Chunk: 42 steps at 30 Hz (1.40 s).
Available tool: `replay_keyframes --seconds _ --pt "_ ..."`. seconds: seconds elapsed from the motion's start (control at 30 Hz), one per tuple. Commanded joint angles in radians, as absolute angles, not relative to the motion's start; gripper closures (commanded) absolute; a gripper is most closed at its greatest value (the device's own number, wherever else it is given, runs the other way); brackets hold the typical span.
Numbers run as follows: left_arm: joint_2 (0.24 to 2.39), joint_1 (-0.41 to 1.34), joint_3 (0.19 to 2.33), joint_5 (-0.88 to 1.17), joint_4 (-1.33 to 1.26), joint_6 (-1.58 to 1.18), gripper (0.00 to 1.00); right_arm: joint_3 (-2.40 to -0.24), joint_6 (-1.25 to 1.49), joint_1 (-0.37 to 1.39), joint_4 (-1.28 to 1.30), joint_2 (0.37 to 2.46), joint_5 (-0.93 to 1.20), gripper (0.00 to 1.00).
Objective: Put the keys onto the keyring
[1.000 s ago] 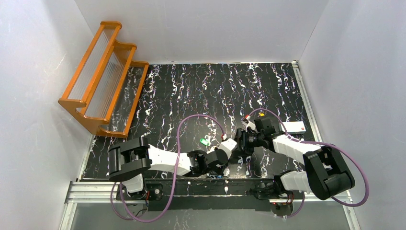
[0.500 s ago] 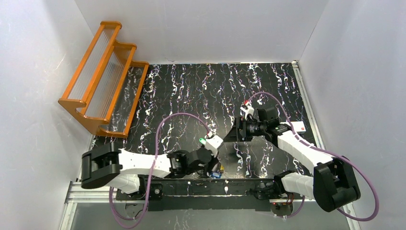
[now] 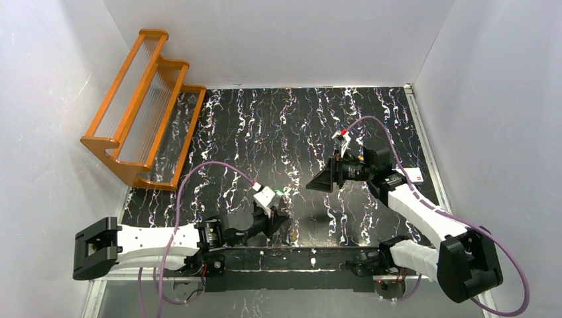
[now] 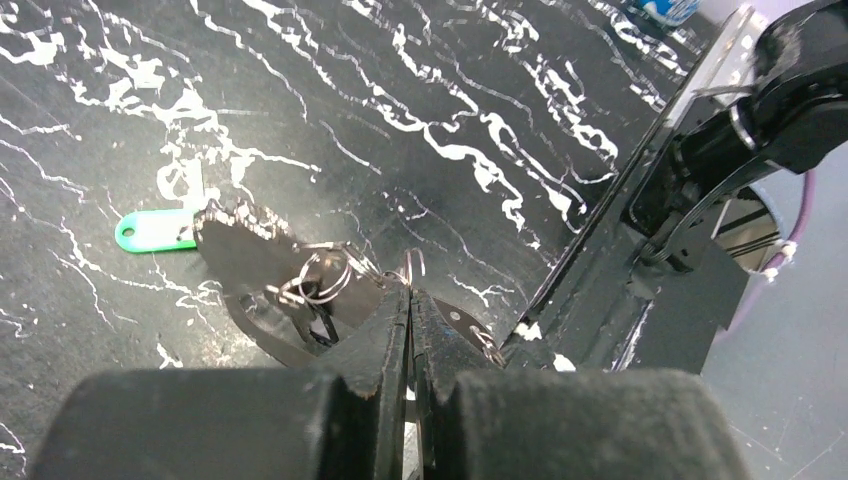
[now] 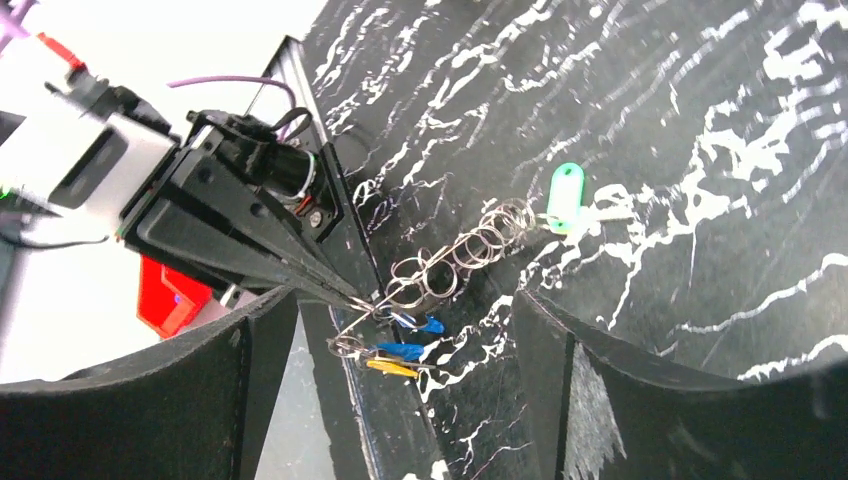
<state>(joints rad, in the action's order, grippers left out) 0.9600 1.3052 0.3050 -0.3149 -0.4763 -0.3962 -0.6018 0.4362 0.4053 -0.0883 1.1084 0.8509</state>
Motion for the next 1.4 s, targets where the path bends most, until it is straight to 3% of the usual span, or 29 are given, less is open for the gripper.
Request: replay_keyframes --seconds 0.0,0.13,0.33,0.37,0.6,1.03,1.37 --pt "0.884 1.302 0.276 -0.322 -0.559 -0.346 1.00 -0.539 0.428 0.416 -0.398 1.069 1.002 0.15" --pt "0.867 1.302 0.261 -0.291 -0.567 -0.317 1.00 -0.504 0.344 0.507 -0.462 1.078 1.042 0.17" --pt "0.867 1.302 0.251 -0.264 -0.571 -0.293 1.00 -0.496 0.055 0.671 -0.372 1.078 0.989 0.45" --pt "0.867 1.302 0.249 -0.258 -0.571 -0.293 1.00 -0.477 0.021 0.684 -0.389 1.064 0.990 0.47" --pt "0.866 1.302 0.247 -0.232 -0.575 -0.285 1.00 -0.421 -0.198 0.727 -0.402 0.992 0.963 0.47" --pt "0.881 1.302 0.256 -0.199 -0.579 -0.282 1.00 -0.465 -0.250 0.757 -0.397 1.105 0.965 0.51" --pt "0.888 1.302 0.259 -0.181 -0.586 -0.285 1.00 -0.492 -0.271 0.789 -0.399 1.171 0.955 0.60"
